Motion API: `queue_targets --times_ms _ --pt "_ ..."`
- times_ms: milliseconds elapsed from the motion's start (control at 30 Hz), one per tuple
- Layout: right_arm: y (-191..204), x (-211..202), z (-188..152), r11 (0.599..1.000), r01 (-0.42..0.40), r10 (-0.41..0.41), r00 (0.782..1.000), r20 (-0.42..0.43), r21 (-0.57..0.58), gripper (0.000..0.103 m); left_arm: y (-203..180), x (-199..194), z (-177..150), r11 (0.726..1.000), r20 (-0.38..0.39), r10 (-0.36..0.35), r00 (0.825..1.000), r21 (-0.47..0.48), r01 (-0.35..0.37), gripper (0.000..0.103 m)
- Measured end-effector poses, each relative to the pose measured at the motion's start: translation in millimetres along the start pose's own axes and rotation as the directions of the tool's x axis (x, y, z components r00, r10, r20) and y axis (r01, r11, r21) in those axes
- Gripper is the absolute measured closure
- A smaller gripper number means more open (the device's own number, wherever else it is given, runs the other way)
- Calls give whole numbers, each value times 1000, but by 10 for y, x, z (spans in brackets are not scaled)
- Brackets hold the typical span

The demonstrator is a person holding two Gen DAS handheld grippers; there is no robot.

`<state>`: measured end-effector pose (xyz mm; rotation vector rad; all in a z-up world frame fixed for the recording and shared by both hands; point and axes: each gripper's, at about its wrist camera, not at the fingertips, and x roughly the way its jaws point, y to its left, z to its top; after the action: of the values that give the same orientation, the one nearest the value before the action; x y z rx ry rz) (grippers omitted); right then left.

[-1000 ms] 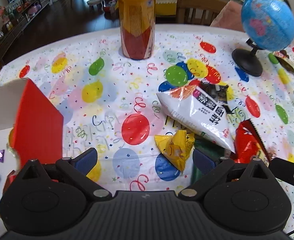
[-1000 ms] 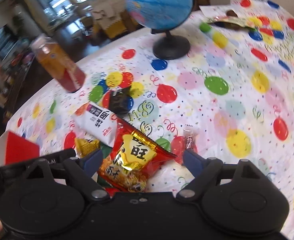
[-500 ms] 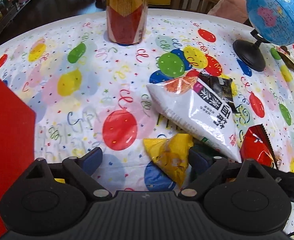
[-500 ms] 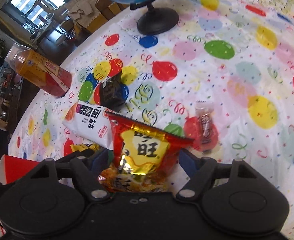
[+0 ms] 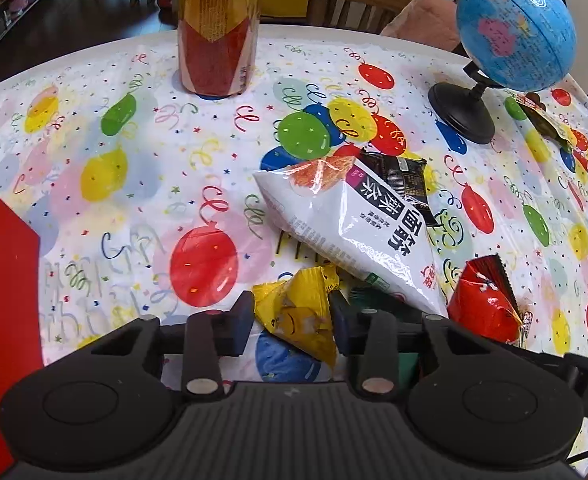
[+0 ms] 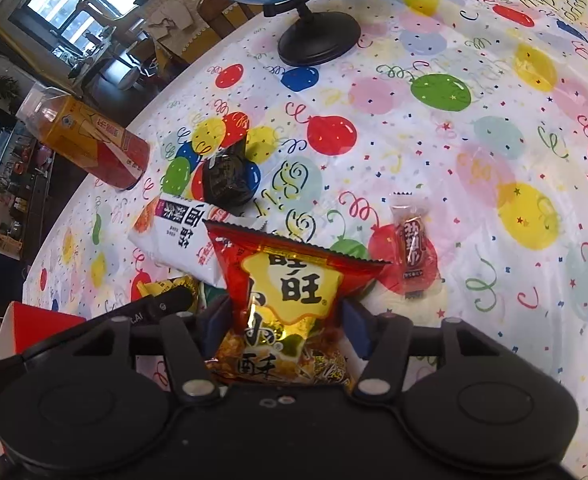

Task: Organize snacks
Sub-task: 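Grasp the red Wangwang snack bag with the right gripper while the left grasps the yellow candy packet, then carry the red snack bag and yellow packet with both grippers into the red box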

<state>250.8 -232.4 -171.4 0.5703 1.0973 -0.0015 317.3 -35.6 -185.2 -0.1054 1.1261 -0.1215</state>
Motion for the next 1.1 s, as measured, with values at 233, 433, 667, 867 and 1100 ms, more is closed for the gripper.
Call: queue_targets --times_ms 233,433,667,867,1100 --pt "-1 -149 -89 999 -4 4 1000 1 -37 50 70 -162 -97 1000 -7 13 1000 -27 -13 66" --pt "21 -358 -180 996 -14 14 1000 -5 -90 50 111 -427 -245 998 -15 32 999 -52 -33 66" --pt "172 -653 -309 979 -41 42 999 3 -202 50 152 -837 -397 996 15 38 999 -80 -37 66" --pt "361 -900 -418 952 -72 75 997 1 -298 50 192 -1250 -517 995 63 45 997 -96 -39 66" --pt "631 -1103 -537 912 -103 113 994 3 -397 50 369 -1660 -657 989 110 65 992 -141 -49 66"
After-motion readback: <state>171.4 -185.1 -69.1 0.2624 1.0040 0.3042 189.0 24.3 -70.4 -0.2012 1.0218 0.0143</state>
